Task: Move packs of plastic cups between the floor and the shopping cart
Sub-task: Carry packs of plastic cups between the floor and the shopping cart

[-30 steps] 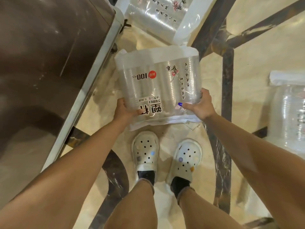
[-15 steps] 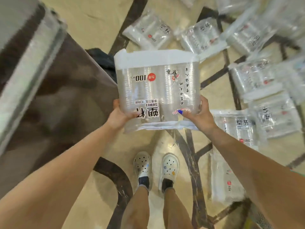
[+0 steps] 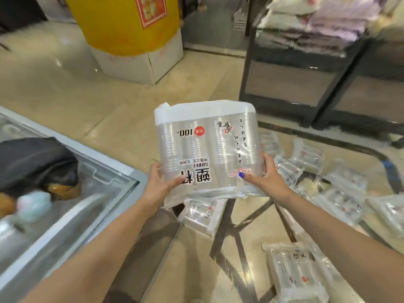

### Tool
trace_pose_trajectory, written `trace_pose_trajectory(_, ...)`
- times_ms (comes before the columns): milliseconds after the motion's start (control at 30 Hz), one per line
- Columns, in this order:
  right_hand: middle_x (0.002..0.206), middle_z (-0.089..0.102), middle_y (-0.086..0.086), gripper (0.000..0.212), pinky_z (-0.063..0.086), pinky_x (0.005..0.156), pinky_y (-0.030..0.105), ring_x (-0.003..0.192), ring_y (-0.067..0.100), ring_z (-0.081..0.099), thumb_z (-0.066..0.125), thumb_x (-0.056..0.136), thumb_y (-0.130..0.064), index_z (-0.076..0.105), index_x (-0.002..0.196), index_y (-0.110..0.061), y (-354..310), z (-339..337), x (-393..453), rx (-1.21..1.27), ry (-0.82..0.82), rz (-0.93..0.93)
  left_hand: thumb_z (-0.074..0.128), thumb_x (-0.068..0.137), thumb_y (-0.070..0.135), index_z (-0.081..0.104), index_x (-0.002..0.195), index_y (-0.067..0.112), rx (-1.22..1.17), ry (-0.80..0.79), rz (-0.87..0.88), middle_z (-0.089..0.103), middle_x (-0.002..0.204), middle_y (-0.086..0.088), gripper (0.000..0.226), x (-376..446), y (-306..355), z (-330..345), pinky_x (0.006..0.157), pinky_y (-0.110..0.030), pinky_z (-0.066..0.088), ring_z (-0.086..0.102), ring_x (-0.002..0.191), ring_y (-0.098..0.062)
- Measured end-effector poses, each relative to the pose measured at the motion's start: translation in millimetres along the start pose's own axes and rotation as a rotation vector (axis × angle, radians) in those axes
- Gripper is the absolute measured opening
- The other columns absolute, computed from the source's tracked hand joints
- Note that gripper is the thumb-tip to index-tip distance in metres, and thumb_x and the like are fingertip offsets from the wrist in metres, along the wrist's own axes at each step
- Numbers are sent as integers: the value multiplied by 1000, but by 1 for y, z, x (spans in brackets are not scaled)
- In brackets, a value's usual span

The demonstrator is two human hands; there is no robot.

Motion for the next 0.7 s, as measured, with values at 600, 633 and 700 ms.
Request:
trace_pose_trajectory(600, 151, 41, 1, 127, 43, 108, 48, 127, 20, 53, 86, 45, -67, 19, 148, -38, -218, 89, -87, -129, -537, -416, 88, 47, 60, 35, 143, 23, -190, 568, 242, 55, 135, 3, 116, -258, 109, -141, 104, -41, 45, 54, 122, -14)
trace_pose_trajectory(633, 150, 41, 2, 122, 42, 109, 47, 127, 20, 52, 86, 51, -63, 19, 149, -36, -226, 107, -102, -135, -580, -426, 88, 47, 61, 34, 145, 22, -197, 616, 242, 53, 136, 4, 118, -281, 105, -153, 105, -39, 44, 52, 124, -13)
trace_pose_trajectory(700, 148, 43, 4, 107, 41, 109, 44, 127, 20, 51, 84, 65, -47, 20, 149, -30, -234, 148, -130, -151, -663, -459, 87, 58, 51, 34, 144, 18, -216, 716, 250, 51, 134, 4, 106, -333, 94, -175, 104, -34, 41, 49, 125, -13)
Point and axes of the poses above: each hand's wrist, its own x-axis towards the middle knuckle, its own z-axis out of the palm, y = z × x, the point moved 3 cm from there along x, towards the middle knuckle
